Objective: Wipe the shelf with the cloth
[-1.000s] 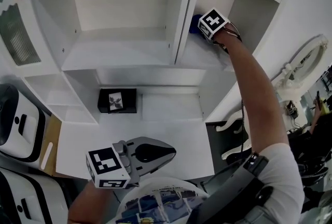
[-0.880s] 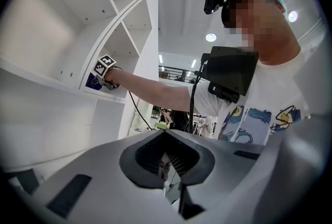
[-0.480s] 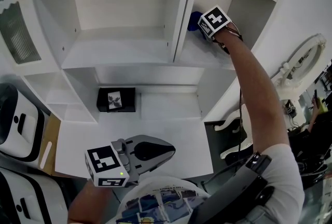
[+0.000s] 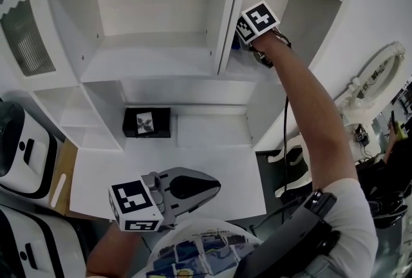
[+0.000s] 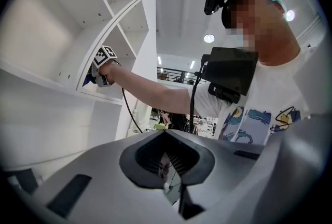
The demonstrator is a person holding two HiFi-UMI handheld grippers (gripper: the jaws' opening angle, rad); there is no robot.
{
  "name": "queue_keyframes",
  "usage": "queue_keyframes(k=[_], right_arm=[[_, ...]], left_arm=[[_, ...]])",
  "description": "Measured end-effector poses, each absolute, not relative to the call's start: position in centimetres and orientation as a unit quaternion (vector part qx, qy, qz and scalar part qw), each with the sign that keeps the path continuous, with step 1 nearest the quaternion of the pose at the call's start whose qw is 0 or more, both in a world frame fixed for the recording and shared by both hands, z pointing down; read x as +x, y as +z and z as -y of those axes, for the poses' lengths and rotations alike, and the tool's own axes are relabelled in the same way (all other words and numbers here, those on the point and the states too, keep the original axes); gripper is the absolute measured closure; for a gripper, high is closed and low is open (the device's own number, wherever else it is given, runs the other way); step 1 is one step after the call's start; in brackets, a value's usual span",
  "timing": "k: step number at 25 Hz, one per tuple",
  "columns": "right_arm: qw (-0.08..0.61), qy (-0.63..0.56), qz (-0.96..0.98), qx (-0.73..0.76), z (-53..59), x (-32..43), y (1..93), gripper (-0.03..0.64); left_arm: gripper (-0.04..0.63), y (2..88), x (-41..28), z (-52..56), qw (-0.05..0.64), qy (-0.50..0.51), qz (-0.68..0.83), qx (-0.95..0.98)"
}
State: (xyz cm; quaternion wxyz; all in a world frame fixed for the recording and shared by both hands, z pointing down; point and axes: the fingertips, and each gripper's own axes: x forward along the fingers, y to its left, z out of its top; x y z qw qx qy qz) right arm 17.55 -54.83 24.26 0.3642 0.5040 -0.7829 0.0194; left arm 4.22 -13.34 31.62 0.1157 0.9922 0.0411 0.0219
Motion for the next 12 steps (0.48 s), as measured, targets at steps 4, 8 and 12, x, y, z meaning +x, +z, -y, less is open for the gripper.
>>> queue_keyframes(k=[4,8,12], right_arm=[[0.371,0.059,0.772,0.513,55.2,18.6,26.1,0.553],[0.374,0.063,0.762,0.524,55.6,20.5,27.2,0.552],[0.387,0.052,0.748,0.537,55.6,22.5,27.0,0.553]], left_arm=[[0.584,31.7,3.6,13.6,0.119,0.021,-0.035,0.992],[0.584,32.1,3.4,13.7,0.125,0.019,-0.033,0.991],[0.583,32.1,3.7,13.6,0.125,0.018,-0.039,0.991]])
